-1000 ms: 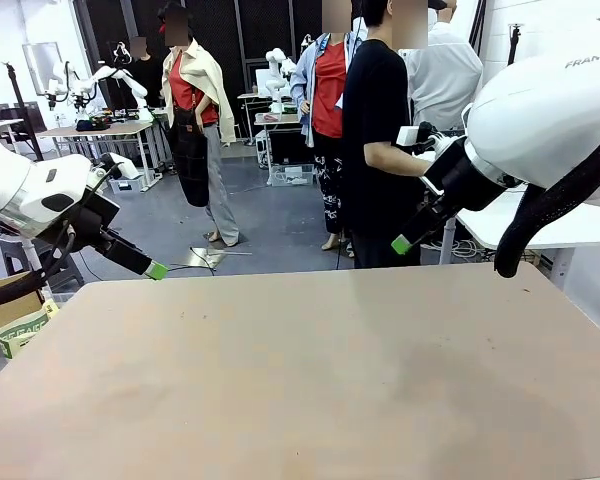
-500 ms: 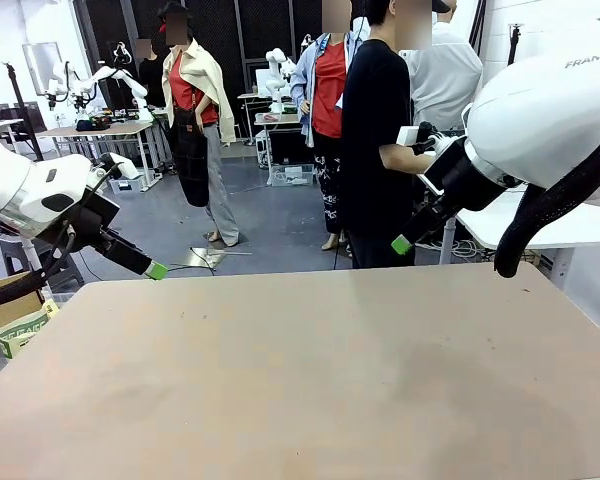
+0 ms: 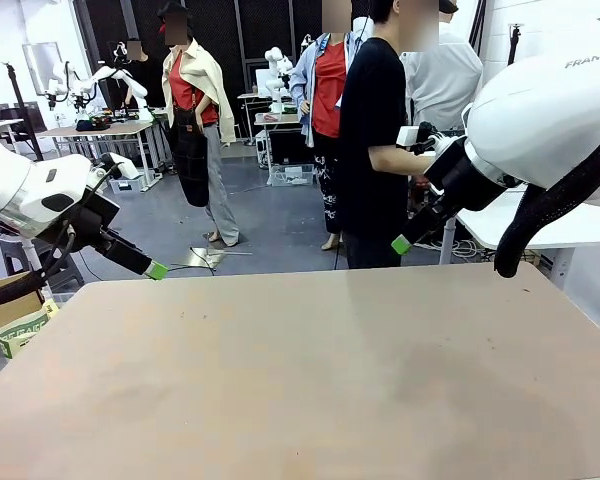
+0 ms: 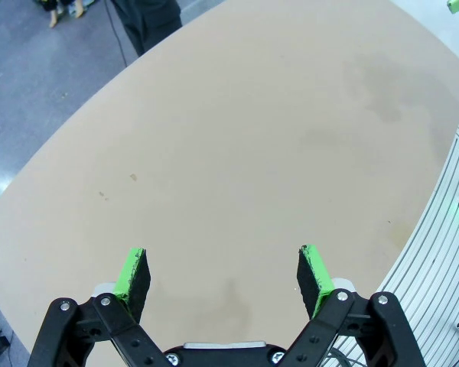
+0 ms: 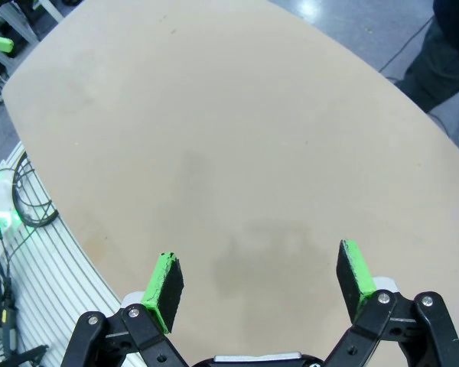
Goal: Transfer purchased items from the store into the shopping bag.
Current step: Open the Reusable shopping bag in the center of the table.
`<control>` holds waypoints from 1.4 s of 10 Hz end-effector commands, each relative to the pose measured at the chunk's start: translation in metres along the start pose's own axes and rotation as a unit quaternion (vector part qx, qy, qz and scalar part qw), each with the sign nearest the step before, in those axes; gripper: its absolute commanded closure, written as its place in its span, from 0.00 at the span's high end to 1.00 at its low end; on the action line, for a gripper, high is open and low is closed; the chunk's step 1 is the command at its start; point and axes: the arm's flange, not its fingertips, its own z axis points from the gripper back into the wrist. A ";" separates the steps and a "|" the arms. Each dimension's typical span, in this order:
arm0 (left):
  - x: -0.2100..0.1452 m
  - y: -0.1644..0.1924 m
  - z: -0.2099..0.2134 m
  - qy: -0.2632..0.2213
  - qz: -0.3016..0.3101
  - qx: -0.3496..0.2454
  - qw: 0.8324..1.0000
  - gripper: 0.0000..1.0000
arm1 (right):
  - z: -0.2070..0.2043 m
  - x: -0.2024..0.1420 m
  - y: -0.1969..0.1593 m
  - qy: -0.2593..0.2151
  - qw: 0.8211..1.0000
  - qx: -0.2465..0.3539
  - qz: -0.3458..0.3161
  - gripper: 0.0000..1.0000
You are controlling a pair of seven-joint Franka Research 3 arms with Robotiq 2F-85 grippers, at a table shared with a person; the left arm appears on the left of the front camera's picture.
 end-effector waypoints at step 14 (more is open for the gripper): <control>0.000 0.000 0.001 0.001 0.000 0.003 1.000 1.00 | 0.000 0.000 0.000 0.002 1.000 0.004 -0.003 1.00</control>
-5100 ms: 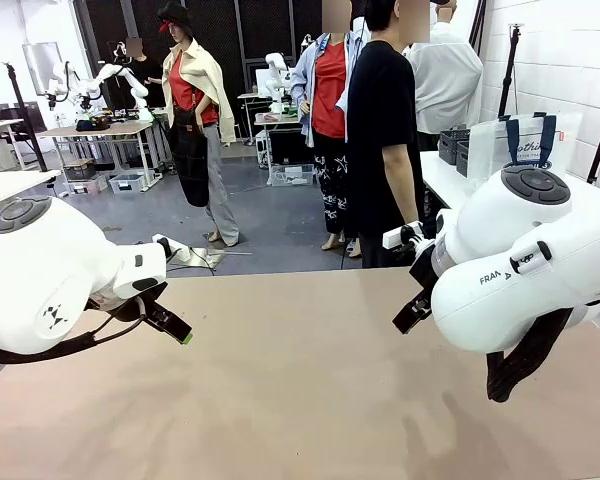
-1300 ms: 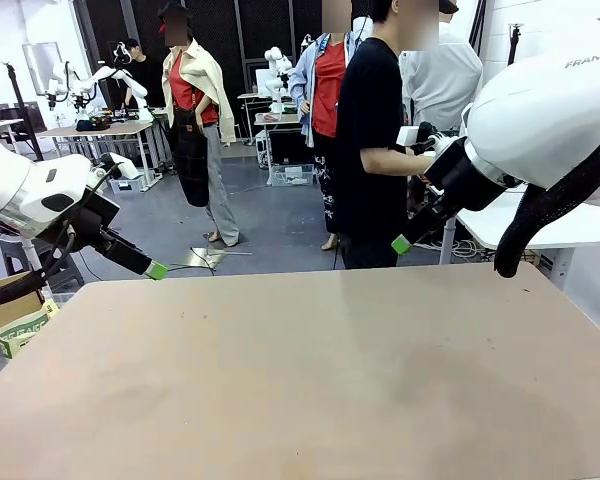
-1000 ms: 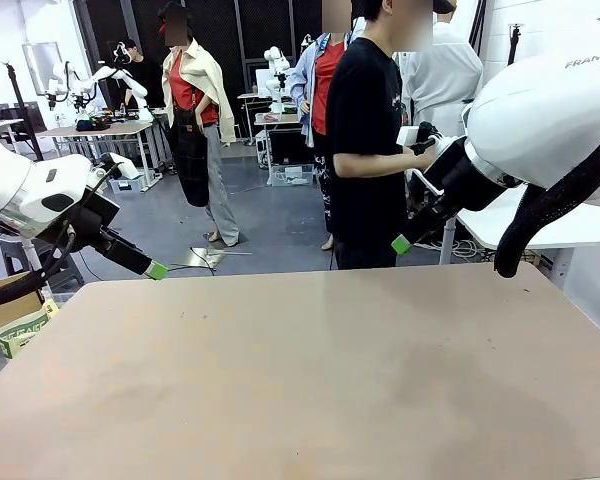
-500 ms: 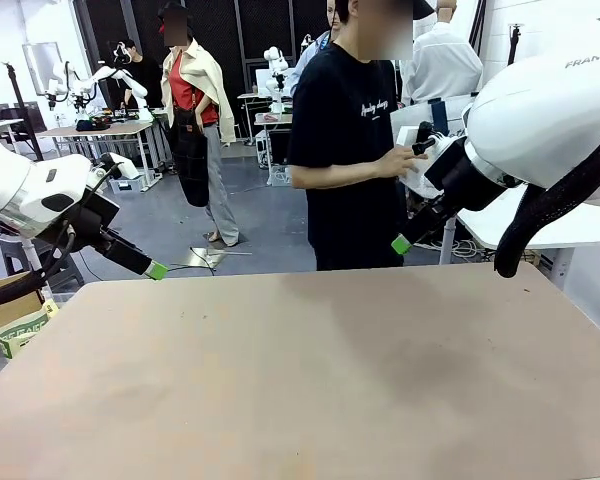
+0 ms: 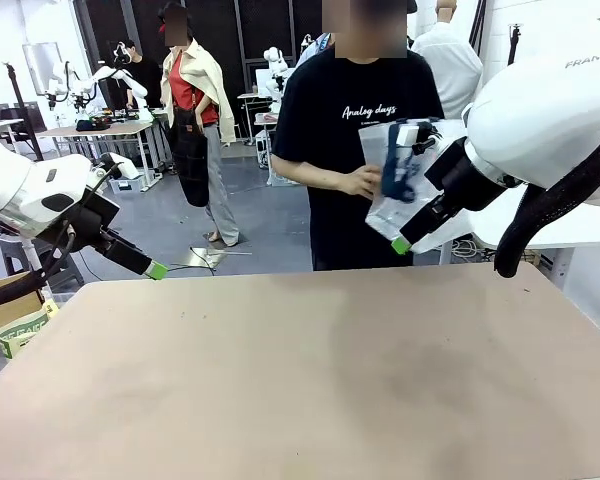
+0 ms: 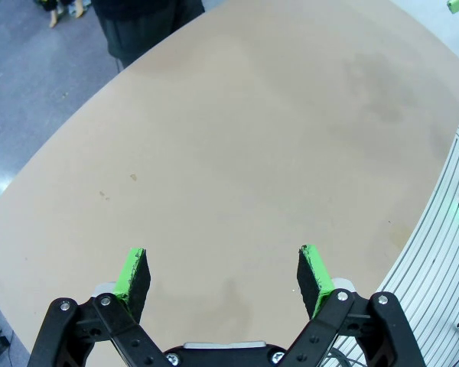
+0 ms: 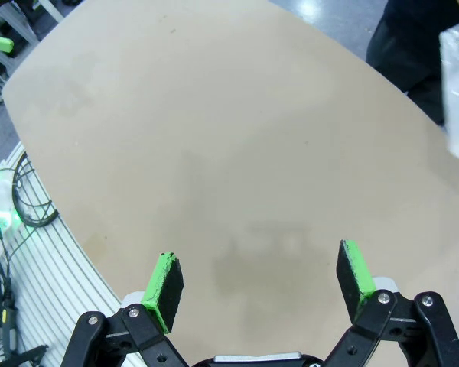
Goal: Transfer purchased items from the store into the shopping bag.
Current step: Open the Reusable shopping bag in the center of the table.
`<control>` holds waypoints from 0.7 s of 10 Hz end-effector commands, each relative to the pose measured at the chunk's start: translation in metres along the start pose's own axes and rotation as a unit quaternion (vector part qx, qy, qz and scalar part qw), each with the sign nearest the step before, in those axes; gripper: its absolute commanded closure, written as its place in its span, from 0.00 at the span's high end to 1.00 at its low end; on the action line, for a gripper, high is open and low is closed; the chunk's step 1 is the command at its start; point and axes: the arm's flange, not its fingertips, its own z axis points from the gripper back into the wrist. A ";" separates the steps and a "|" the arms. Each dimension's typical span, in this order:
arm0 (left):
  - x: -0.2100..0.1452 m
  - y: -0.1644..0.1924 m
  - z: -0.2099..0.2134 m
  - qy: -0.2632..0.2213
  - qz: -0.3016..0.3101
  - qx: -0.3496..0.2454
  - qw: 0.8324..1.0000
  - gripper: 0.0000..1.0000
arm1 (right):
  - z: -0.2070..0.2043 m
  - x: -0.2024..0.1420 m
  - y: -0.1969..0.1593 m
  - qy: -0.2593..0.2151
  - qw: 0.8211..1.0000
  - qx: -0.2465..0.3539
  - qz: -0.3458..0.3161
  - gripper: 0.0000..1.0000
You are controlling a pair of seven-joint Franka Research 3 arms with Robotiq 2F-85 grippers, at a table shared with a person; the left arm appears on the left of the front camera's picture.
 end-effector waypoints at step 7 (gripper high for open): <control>0.000 0.000 0.001 0.001 0.000 0.003 1.000 1.00 | 0.000 0.000 0.000 0.002 1.000 0.004 -0.003 1.00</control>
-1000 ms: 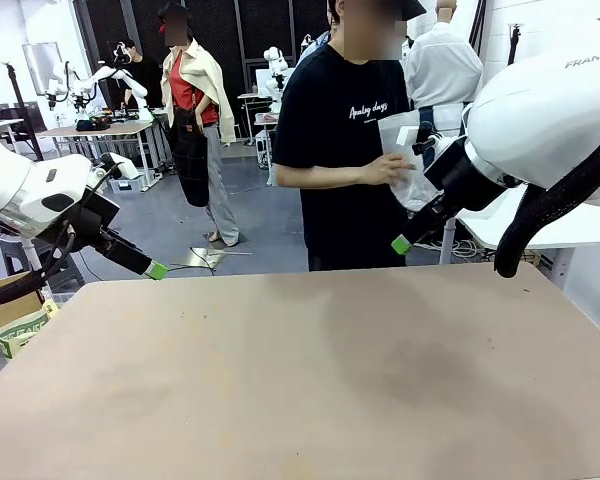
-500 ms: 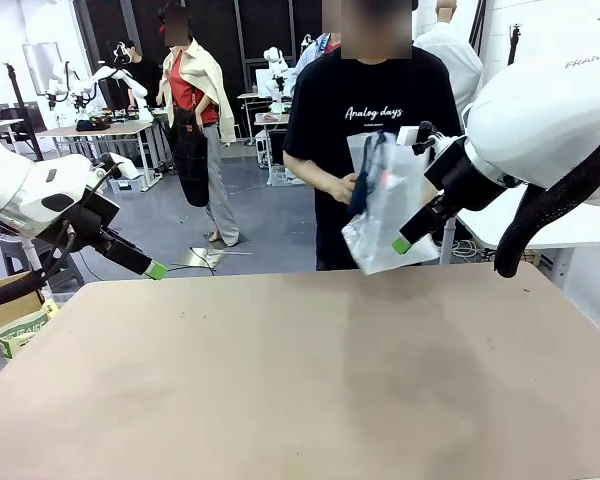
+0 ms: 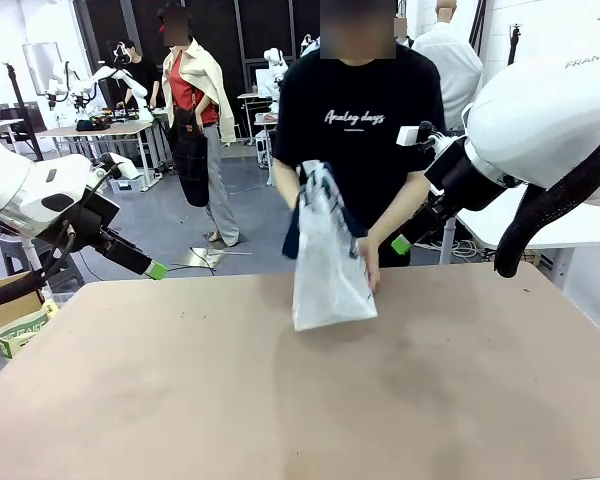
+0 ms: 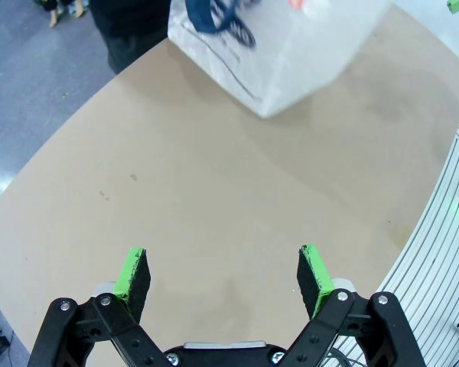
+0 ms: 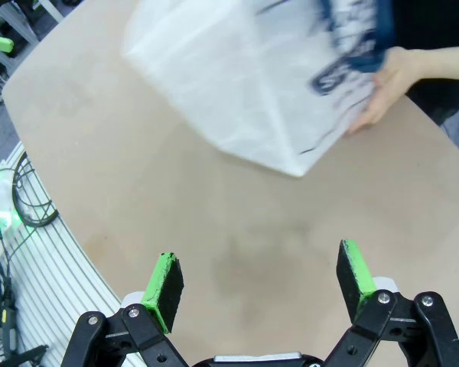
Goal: Transfer purchased items from the store into the shopping bag.
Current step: Open the Reusable shopping bag in the center of the table.
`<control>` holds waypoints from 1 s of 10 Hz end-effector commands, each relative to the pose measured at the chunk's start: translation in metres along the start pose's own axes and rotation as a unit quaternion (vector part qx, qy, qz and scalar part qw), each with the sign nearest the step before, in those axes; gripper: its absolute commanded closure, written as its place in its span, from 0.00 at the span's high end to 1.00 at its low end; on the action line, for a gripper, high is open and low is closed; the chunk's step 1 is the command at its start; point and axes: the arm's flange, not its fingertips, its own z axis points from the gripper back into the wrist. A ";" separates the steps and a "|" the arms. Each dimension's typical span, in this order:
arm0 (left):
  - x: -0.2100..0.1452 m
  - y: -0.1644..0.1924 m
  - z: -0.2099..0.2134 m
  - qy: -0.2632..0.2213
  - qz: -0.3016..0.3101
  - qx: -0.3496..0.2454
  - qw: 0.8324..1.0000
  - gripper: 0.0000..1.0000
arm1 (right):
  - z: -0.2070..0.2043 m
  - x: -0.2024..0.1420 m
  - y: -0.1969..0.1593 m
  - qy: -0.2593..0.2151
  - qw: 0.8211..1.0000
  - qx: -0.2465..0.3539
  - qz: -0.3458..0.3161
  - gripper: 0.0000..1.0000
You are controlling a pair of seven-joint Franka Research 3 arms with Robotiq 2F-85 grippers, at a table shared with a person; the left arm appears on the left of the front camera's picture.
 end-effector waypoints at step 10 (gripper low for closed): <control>0.000 0.000 0.001 0.001 0.000 0.003 1.000 1.00 | 0.000 0.000 0.000 0.002 1.000 0.004 -0.003 1.00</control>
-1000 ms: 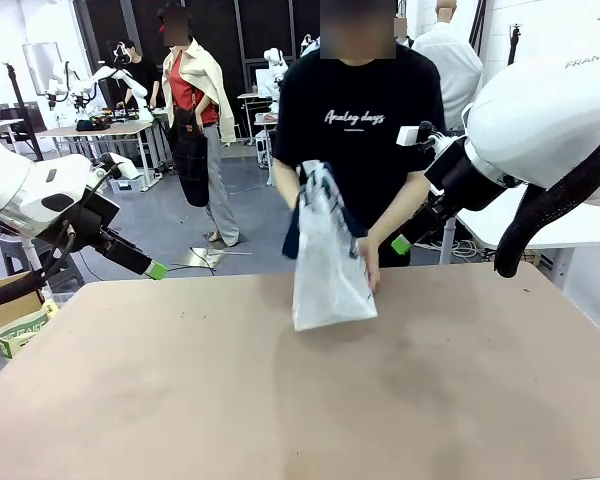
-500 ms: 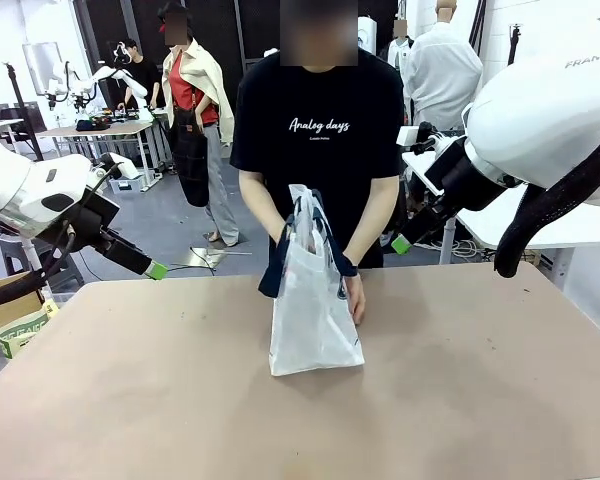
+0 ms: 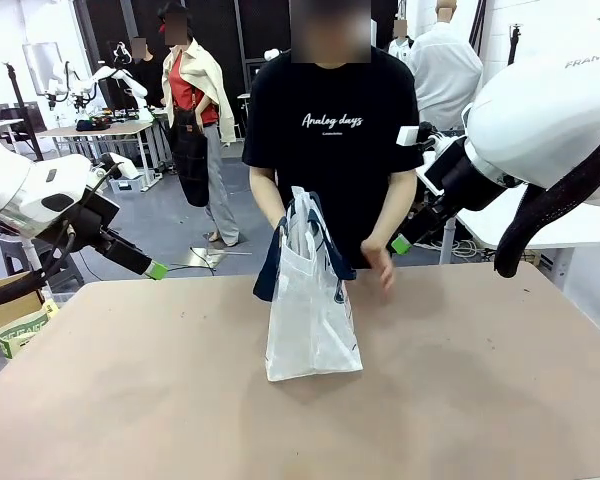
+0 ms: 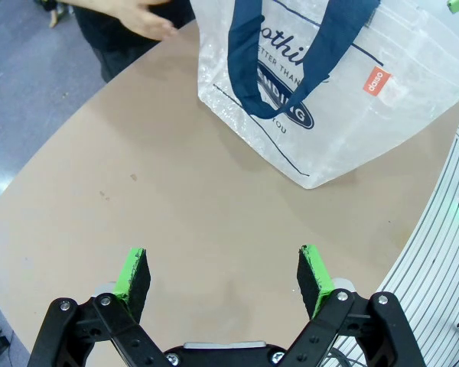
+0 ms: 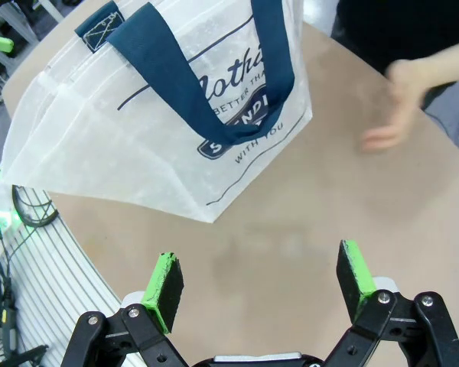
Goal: Transfer purchased items from the store into the shopping bag.
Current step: Open the Reusable shopping bag in the center of the table.
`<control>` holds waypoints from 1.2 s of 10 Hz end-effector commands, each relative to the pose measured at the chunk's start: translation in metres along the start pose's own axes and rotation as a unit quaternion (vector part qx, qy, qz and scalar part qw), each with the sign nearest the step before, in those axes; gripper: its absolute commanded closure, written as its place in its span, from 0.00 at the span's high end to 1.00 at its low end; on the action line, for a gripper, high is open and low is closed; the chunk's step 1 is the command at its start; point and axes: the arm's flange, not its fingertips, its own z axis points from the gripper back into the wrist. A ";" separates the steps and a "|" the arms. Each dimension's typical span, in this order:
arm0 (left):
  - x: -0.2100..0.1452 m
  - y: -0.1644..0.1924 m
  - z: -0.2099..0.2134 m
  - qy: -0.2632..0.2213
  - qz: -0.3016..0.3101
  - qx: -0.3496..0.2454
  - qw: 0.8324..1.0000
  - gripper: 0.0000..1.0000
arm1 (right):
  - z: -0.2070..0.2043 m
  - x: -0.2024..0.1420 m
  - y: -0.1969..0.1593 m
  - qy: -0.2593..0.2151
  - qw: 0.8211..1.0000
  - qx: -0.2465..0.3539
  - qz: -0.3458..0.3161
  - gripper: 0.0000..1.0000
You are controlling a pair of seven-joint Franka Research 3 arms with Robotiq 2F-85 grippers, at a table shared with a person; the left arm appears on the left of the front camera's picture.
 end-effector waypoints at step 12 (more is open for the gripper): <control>0.000 0.000 0.001 0.001 0.000 0.003 1.000 1.00 | 0.000 0.000 0.000 0.002 1.000 0.004 -0.003 1.00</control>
